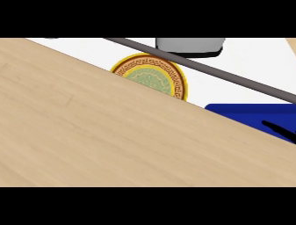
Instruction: Pick the lemon from the tray and place it in the plate
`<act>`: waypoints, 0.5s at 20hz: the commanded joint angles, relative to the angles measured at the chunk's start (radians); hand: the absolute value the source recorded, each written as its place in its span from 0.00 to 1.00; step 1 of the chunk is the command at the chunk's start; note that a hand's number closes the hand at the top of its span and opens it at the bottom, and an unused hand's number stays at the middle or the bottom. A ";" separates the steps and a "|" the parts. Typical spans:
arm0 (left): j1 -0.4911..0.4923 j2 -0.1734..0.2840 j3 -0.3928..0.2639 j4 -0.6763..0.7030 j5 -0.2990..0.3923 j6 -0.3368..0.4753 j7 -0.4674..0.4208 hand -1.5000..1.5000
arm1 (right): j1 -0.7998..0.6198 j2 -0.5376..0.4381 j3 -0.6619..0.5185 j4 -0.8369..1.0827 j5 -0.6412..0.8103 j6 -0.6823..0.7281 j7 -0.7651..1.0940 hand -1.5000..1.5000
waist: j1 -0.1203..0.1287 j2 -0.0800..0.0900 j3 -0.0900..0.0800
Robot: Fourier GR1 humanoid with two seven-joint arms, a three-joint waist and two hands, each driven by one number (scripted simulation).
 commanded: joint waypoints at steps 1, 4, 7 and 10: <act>0.057 -0.016 0.014 -0.028 -0.032 -0.024 -0.050 0.50 | -0.058 0.036 -0.012 0.045 0.049 0.008 -0.002 0.00 | 0.001 0.000 0.001; 0.010 -0.044 -0.004 -0.039 -0.053 -0.005 0.019 0.50 | 0.005 0.026 -0.050 -0.006 -0.001 0.021 -0.081 1.00 | -0.005 -0.001 0.000; 0.000 -0.070 -0.002 -0.002 -0.073 -0.009 -0.018 0.50 | 0.004 0.085 -0.032 -0.031 0.033 -0.001 -0.038 1.00 | -0.005 -0.001 0.000; 0.030 -0.046 0.041 -0.059 -0.048 -0.061 0.011 0.50 | -0.094 0.087 -0.032 0.157 0.114 -0.057 -0.142 1.00 | 0.002 0.000 0.001</act>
